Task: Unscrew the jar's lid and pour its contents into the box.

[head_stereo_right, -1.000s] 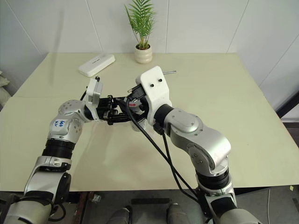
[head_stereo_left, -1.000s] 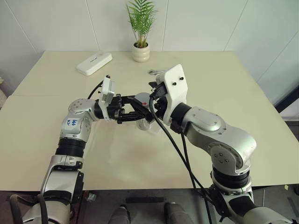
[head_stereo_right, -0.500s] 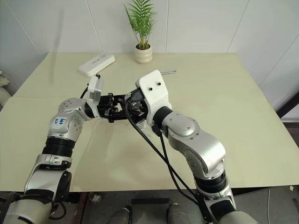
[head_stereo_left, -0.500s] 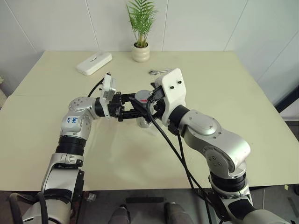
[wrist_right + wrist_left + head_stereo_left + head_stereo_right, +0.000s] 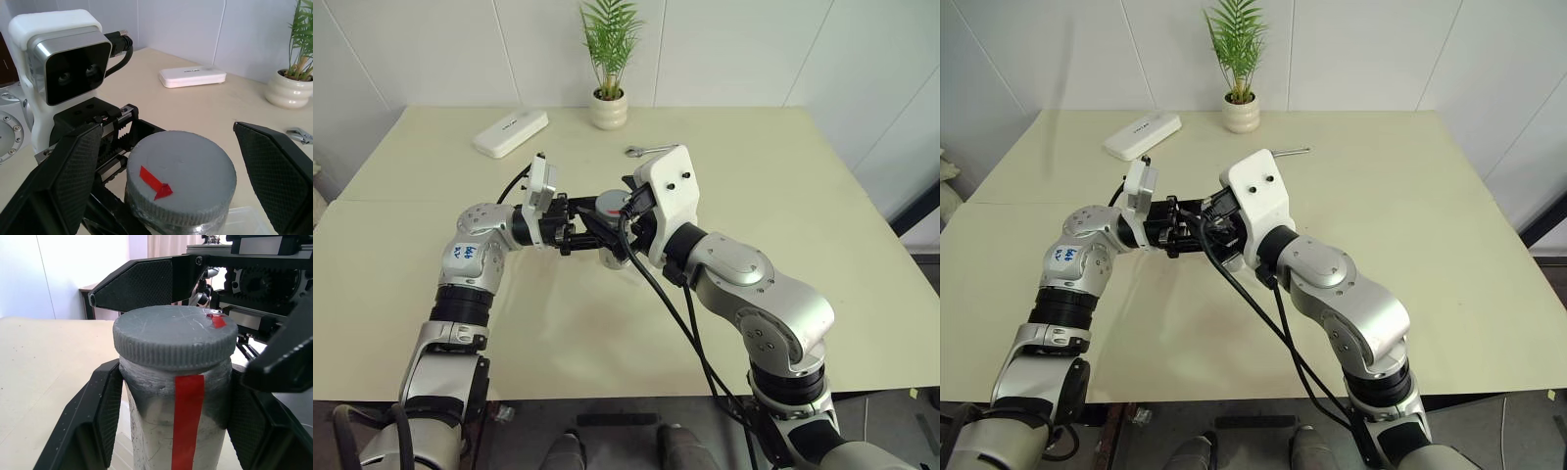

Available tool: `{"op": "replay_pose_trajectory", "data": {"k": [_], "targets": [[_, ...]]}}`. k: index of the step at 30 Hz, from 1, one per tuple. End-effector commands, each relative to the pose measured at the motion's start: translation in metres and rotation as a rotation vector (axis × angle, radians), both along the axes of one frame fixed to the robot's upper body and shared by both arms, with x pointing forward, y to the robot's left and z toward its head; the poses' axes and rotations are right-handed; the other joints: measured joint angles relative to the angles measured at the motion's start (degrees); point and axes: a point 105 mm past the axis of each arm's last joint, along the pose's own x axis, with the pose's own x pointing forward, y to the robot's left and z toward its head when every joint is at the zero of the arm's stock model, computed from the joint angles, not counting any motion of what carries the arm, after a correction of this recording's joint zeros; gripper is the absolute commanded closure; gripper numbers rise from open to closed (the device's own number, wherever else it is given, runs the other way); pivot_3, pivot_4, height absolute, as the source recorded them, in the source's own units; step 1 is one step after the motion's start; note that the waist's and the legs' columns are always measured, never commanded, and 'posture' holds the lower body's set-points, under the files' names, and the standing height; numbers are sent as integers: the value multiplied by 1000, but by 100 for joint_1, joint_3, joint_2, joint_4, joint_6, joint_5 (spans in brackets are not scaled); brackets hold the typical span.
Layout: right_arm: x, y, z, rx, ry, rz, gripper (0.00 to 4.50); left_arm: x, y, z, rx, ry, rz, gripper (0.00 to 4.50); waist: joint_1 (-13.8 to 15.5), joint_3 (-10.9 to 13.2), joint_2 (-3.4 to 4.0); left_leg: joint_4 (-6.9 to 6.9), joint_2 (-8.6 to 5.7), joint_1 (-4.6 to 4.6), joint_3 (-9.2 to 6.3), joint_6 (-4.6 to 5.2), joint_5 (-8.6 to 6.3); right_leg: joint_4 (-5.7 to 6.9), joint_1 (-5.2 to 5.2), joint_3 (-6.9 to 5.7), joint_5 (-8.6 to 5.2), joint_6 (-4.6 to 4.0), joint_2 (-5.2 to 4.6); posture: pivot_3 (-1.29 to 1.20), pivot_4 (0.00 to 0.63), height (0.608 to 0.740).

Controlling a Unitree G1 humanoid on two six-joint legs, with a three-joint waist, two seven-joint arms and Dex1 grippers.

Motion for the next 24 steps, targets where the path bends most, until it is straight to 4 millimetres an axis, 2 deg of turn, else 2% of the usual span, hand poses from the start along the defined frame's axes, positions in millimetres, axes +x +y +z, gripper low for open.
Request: {"op": "replay_pose_trajectory", "data": {"k": [1,5,13,24], "targets": [[-6,3,7,22,-29,31,595,-3,1,15,-5,-65,3,1886,0,0,0,0,0,0,0,0,0,0,0,0,0,0,0,0,150,740],[-7,3,6,14,-28,47,1892,-2,2,15,-6,-65,6,1886,0,0,0,0,0,0,0,0,0,-1,0,0,0,0,0,0,150,740],[-18,7,9,23,-37,147,1945,-6,5,15,-9,-63,-4,1886,1,0,0,-3,0,-1,-1,0,0,-4,0,-1,0,0,0,0,150,740],[-63,17,23,-11,-128,545,1945,-10,9,12,-17,-41,-62,1889,1,1,1,-5,0,-1,-1,0,0,-7,0,-3,0,0,0,0,150,740]]}}
